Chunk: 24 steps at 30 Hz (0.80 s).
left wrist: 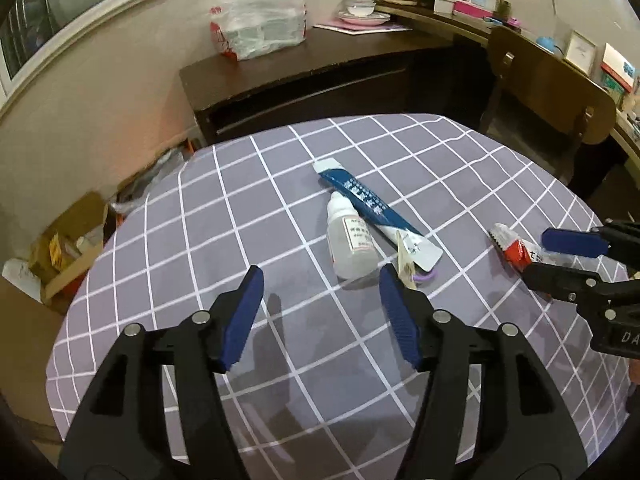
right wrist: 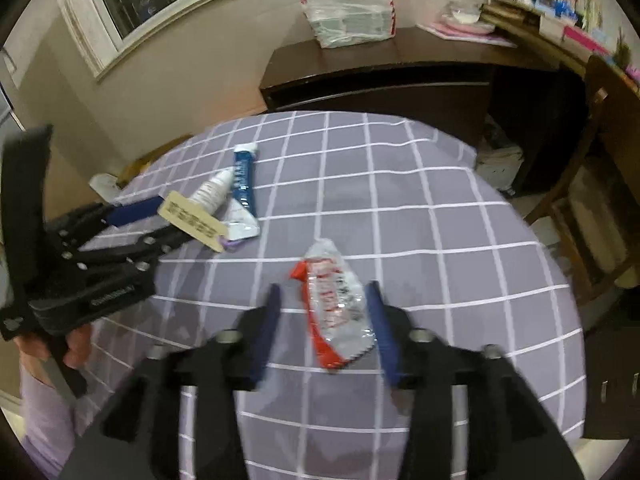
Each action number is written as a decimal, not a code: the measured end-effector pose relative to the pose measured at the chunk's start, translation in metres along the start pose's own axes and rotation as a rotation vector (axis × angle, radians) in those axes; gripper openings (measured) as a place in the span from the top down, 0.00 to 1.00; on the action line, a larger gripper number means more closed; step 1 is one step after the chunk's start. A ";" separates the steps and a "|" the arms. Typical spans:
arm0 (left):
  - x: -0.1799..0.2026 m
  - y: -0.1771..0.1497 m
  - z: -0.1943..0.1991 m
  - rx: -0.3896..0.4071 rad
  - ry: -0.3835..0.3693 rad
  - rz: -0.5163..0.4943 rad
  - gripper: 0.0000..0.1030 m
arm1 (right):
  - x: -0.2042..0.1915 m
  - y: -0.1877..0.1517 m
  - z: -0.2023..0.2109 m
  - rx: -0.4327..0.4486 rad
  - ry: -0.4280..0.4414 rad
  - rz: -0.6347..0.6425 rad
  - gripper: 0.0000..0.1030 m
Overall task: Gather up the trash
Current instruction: 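Grasp the red-and-white wrapper with the right tool, then grasp the white bottle with the left tool while the right tool holds the wrapper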
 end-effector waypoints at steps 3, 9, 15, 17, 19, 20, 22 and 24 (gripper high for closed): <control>-0.010 0.003 -0.006 -0.023 0.023 0.044 0.42 | 0.002 -0.001 -0.006 -0.012 -0.014 0.018 0.54; -0.010 0.013 -0.008 -0.015 0.034 0.025 0.34 | -0.003 0.003 -0.012 0.024 -0.060 0.076 0.63; -0.014 0.025 -0.021 -0.012 0.037 0.035 0.39 | 0.005 0.008 -0.014 0.018 -0.034 0.061 0.74; -0.016 0.025 -0.028 -0.025 0.008 0.052 0.76 | 0.008 0.009 -0.015 0.013 -0.021 0.049 0.75; -0.016 0.024 -0.028 -0.021 -0.003 0.063 0.76 | 0.008 0.010 -0.013 0.010 -0.008 0.039 0.77; -0.016 0.023 -0.027 -0.026 0.001 0.056 0.76 | 0.009 0.010 -0.012 0.010 -0.005 0.035 0.78; -0.015 0.018 -0.023 -0.021 0.009 0.043 0.76 | 0.010 0.010 -0.009 0.005 -0.003 0.022 0.80; -0.015 0.010 -0.019 -0.017 0.007 0.052 0.76 | 0.011 0.010 -0.008 0.003 -0.003 0.018 0.81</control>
Point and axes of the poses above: each gripper's, at about its wrist camera, not at the fingertips, and z roughly against the way its jaws point, x to its right, y to its top, the point moved 7 cm from there along -z, roughly the way its jaws point, and after that the axes turned 14 degrees about -y, right-handed, at the moved point
